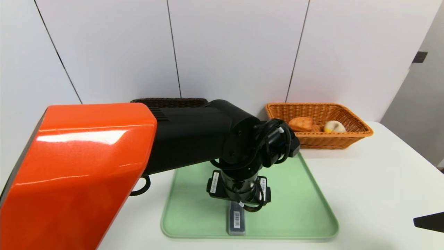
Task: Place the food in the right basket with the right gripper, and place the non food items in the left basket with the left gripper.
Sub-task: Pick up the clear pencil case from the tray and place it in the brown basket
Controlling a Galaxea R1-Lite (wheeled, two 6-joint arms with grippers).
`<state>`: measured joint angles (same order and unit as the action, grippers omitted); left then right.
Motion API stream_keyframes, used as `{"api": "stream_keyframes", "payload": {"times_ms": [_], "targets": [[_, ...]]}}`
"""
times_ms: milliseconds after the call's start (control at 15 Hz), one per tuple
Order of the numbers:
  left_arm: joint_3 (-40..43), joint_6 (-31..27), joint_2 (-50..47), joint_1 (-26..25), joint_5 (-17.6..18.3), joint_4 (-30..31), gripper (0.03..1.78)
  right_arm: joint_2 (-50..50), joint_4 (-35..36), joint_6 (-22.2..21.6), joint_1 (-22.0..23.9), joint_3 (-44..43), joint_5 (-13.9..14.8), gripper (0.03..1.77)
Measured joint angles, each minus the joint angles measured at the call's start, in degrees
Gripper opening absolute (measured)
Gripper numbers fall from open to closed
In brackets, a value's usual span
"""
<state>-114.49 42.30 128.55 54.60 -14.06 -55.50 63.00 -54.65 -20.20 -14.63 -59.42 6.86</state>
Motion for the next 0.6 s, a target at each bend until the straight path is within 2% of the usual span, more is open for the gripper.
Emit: {"api": "stream_keyframes", "payload": {"times_ms": [200, 600], "targets": [[0.07, 0.44, 0.11, -0.56, 2.86, -0.48, 1.69, 0.15, 0.13, 0.02, 0.24, 0.00, 0.00, 1.69], [0.07, 0.09, 0.54, -0.61, 2.90, -0.78, 1.69, 0.67, 0.22, 0.02, 0.33, 0.00, 0.02, 1.69]]}}
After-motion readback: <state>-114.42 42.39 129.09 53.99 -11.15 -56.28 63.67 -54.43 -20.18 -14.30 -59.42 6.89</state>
